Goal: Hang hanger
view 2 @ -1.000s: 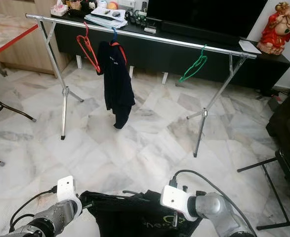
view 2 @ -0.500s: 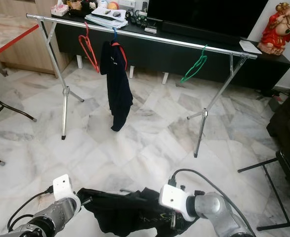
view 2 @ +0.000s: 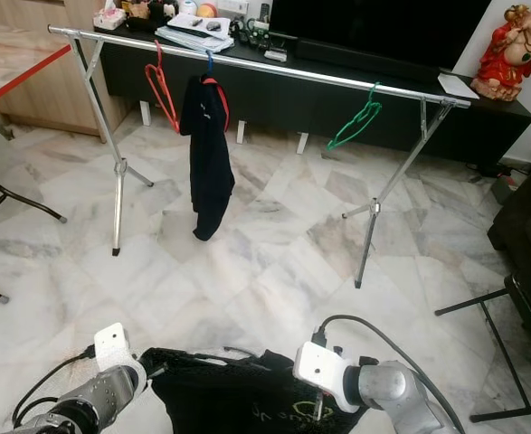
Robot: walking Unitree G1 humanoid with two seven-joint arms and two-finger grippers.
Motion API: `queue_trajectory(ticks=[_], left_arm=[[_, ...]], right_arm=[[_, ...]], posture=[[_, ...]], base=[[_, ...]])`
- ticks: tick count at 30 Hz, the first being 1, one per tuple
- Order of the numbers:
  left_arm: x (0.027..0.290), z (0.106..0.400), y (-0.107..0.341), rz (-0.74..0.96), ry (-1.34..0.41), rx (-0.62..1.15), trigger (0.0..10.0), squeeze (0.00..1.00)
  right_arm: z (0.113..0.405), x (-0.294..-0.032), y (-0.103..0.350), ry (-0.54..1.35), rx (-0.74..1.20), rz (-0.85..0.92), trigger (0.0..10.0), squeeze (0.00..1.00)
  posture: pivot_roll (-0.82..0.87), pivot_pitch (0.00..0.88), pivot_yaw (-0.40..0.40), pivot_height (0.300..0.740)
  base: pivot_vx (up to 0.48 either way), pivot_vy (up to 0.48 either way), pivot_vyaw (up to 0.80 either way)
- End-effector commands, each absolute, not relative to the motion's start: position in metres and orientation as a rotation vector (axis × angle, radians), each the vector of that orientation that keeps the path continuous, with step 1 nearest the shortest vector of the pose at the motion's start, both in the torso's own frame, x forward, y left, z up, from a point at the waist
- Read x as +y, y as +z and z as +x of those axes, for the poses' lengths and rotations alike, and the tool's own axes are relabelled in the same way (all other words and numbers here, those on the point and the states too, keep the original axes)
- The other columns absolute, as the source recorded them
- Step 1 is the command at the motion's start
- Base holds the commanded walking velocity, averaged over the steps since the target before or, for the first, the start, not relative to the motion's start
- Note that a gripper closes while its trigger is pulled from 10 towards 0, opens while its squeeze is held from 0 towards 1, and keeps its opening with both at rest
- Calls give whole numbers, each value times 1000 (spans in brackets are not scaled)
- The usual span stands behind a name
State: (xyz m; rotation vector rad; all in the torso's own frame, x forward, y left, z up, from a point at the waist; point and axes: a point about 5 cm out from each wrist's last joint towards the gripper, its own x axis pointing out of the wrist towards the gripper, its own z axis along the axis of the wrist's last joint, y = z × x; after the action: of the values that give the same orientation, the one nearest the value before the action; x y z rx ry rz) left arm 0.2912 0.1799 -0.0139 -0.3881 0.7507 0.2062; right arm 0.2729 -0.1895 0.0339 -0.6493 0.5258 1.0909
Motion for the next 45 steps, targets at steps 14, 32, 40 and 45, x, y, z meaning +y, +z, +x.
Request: queue_trajectory(ticks=[14, 32, 40, 45], left_arm=[[230, 297, 5, -135, 208, 632, 0, 0], [227, 287, -7, -223, 257, 701, 4510, 0], [207, 290, -8, -197, 88, 720, 6980, 0], [206, 292, -7, -138, 53, 710, 7412, 1000]], right_arm=[[276, -245, 43, 877, 617, -685, 10000, 0], [288, -228, 60, 877, 452, -503, 10000, 0], [286, -224, 59, 900, 459, -479, 10000, 0], [285, -222, 55, 916, 475, -491, 10000, 0]], posture=[[-8, 120, -148, 740], [-5, 121, -150, 740], [-7, 119, -151, 740], [-4, 118, -153, 740]], base=[[0, 0, 0], [0, 0, 0], [0, 0, 0], [0, 0, 0]])
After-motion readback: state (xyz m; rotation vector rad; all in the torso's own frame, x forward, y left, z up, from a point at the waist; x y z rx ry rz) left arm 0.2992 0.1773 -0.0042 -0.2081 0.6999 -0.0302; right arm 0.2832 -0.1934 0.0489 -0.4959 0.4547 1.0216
